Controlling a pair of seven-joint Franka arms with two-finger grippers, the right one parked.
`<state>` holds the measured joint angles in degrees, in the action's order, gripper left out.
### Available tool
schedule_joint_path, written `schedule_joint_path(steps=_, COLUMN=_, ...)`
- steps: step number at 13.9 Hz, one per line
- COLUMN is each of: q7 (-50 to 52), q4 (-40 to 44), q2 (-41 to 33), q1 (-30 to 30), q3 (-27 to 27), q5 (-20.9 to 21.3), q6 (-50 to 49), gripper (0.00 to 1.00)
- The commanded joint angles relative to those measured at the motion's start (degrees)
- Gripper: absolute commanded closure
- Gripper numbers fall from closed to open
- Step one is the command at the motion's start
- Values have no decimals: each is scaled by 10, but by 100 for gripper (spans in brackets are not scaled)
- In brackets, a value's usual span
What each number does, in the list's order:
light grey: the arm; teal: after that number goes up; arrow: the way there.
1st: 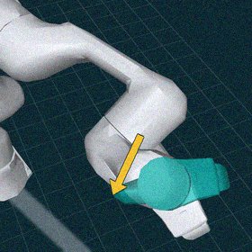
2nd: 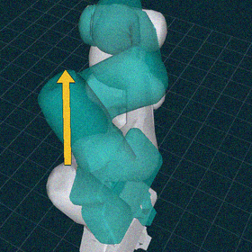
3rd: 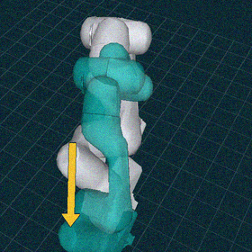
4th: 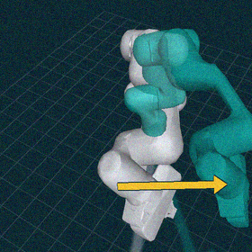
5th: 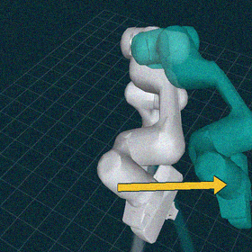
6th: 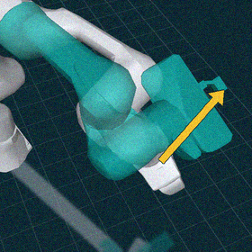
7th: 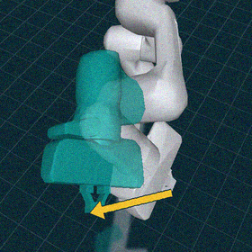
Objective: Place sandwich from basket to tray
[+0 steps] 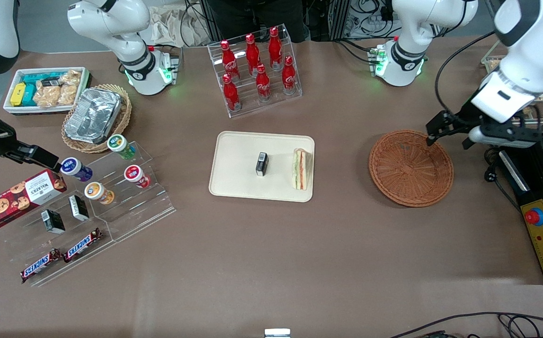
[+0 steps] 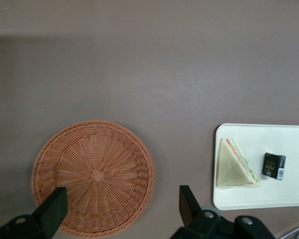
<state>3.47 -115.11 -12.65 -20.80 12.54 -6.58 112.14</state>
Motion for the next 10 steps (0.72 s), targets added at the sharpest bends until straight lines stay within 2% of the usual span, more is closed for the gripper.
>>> schedule_joint_path(steps=1, q7=-11, q4=31, q2=-11, q1=92, q3=-86, q5=7, q6=-50, gripper=1)
schedule_joint_path(steps=3, q7=-9, q4=72, q2=4, q1=167, q3=-162, q5=8, q6=-87, gripper=1)
schedule_joint_path(steps=5, q7=-10, q4=102, q2=16, q1=207, q3=-193, q5=10, q6=-115, gripper=1)
schedule_joint_path(steps=8, q7=-16, q4=93, q2=5, q1=262, q3=-247, q5=60, q6=-126, gripper=1)
schedule_joint_path(steps=10, q7=-34, q4=92, q2=-11, q1=272, q3=-254, q5=75, q6=-153, gripper=1)
